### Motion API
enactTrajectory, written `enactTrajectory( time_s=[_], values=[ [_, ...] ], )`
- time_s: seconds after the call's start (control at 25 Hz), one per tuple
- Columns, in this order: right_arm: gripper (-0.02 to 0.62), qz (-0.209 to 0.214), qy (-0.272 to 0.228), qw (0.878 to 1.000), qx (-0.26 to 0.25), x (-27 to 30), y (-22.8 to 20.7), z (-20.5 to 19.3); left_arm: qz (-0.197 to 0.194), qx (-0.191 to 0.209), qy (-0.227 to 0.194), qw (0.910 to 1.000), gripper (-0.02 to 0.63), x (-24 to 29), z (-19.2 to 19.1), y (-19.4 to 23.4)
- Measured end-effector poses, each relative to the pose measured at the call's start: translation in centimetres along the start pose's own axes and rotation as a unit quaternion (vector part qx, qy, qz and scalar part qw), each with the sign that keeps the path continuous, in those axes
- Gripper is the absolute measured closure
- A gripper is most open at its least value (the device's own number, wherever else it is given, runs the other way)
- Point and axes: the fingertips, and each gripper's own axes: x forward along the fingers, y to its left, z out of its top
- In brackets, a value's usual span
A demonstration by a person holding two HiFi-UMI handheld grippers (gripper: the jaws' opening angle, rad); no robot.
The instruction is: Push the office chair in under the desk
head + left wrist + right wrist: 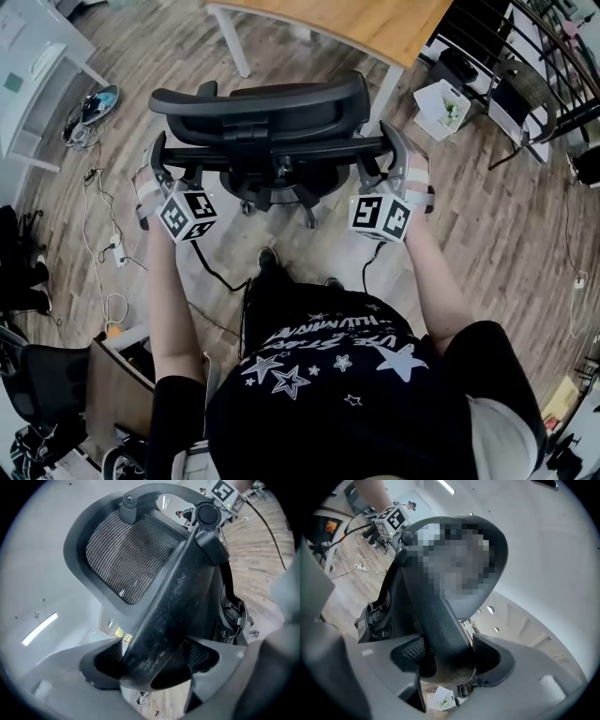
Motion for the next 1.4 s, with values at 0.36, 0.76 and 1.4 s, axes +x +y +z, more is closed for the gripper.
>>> enactTrajectory(
  time_s=[0.36, 0.76, 1.4],
  values=[
    [0.314, -0.029, 0.056, 0.998, 0.01, 5.9, 0.2, 2.7, -0.034, 0.009, -0.055, 0.9979, 0.21, 9.2, -1.0, 3.5],
    [0.316, -0.075, 0.085, 0.993, 0.015, 6.3, 1.4, 2.9, -0.05, 0.045, -0.102, 0.9925, 0.209, 13.7, -0.3, 4.0],
    [0.344, -0.091, 0.085, 0.992, 0.004, 18.0, 0.1, 7.6, -0.091, 0.047, -0.108, 0.9888, 0.186, 30.0, -0.6, 9.6]
  ],
)
